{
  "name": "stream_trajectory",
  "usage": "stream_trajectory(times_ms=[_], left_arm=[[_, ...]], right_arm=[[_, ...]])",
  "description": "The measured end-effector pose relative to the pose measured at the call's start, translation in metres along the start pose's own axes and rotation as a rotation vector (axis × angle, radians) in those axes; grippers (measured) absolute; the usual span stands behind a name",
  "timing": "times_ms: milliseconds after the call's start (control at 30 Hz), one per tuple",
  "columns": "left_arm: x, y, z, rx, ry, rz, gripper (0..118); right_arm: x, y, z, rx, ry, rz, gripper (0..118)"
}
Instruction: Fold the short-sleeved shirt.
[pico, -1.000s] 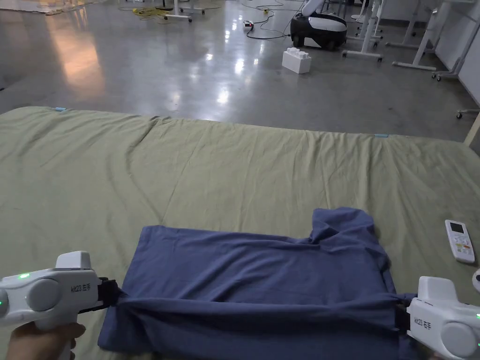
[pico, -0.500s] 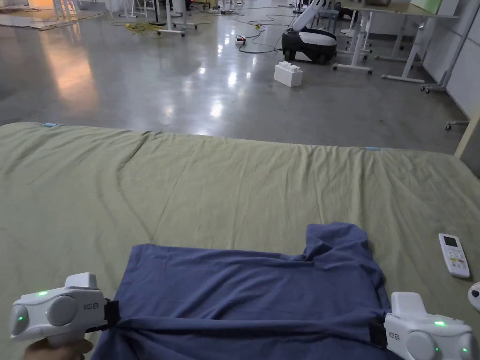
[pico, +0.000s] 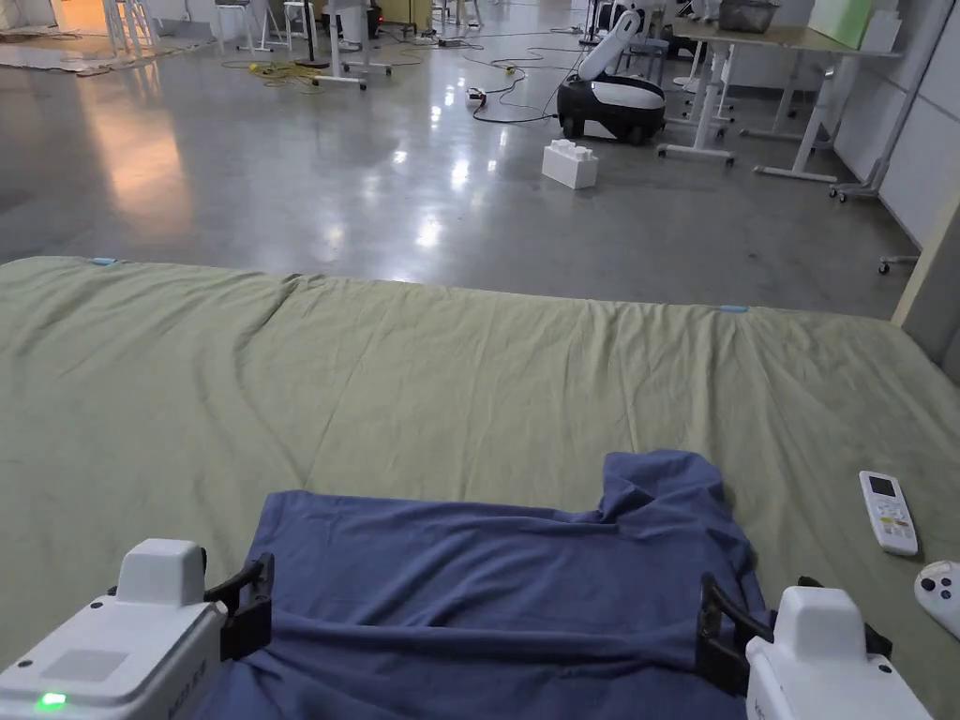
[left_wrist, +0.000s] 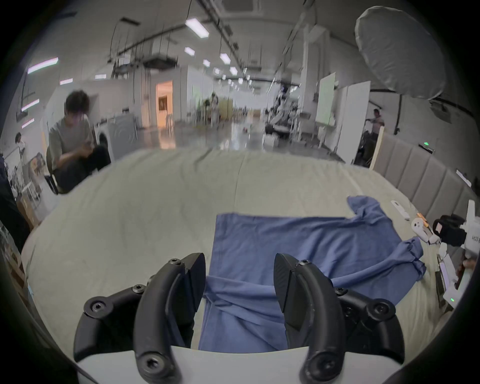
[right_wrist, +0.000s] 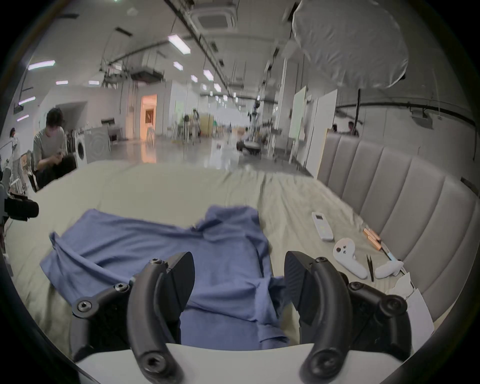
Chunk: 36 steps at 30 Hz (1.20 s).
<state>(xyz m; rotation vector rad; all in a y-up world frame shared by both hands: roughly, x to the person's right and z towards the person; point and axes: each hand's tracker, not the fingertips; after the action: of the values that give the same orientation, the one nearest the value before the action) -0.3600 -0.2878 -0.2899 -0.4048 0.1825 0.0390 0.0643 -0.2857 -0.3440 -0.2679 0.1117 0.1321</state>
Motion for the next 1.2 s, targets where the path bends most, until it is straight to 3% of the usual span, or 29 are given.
stream_trajectory(times_ms=[100,133,200,233,300,333,367,633,867,1000,1067,1100,1133,1200], left_arm=[[0.008,-0.002,0.025,0.05,0.038,-0.017,53],[0.01,-0.004,0.031,0.061,0.047,-0.016,46],[0.013,-0.004,0.044,0.066,0.046,-0.014,23],[0.013,-0.005,0.049,0.066,0.041,-0.014,16],[0.017,-0.007,0.059,0.085,0.051,-0.011,13],[0.018,-0.007,0.064,0.087,0.05,-0.017,5],[0.019,-0.007,0.067,0.081,0.045,-0.018,4],[-0.002,-0.018,0.052,-0.11,0.058,0.058,3],[-0.039,-0.026,-0.011,-0.333,0.06,0.085,3],[-0.054,-0.031,-0.056,-0.528,0.01,0.174,3],[-0.056,-0.033,-0.075,-0.559,0.022,0.173,8],[-0.055,-0.035,-0.082,-0.598,0.026,0.16,17],[-0.054,-0.037,-0.089,-0.621,0.044,0.148,35],[-0.05,-0.045,-0.108,-0.704,0.07,0.123,59]], right_arm=[[-0.008,0.003,0.022,0.076,-0.014,-0.001,75],[-0.011,0.006,0.029,0.11,-0.022,0.02,69],[-0.013,0.004,0.04,0.119,-0.036,-0.024,50],[-0.013,0.006,0.044,0.135,-0.041,-0.016,32],[-0.012,0.006,0.054,0.153,-0.018,-0.042,16],[-0.014,0.005,0.058,0.152,-0.022,-0.047,11],[-0.016,0.008,0.063,0.201,-0.027,0.004,4],[-0.018,0.009,0.071,0.189,-0.012,0.008,1],[-0.012,-0.002,0.062,0.128,-0.017,0.005,1],[-0.006,-0.011,0.058,0.08,-0.009,-0.003,1],[-0.005,-0.015,0.057,0.069,-0.013,0.003,1],[-0.004,-0.017,0.057,0.063,-0.015,0.004,1],[-0.003,-0.019,0.056,0.055,-0.018,0.003,1],[0.0,-0.023,0.055,0.039,-0.022,-0.001,1]])
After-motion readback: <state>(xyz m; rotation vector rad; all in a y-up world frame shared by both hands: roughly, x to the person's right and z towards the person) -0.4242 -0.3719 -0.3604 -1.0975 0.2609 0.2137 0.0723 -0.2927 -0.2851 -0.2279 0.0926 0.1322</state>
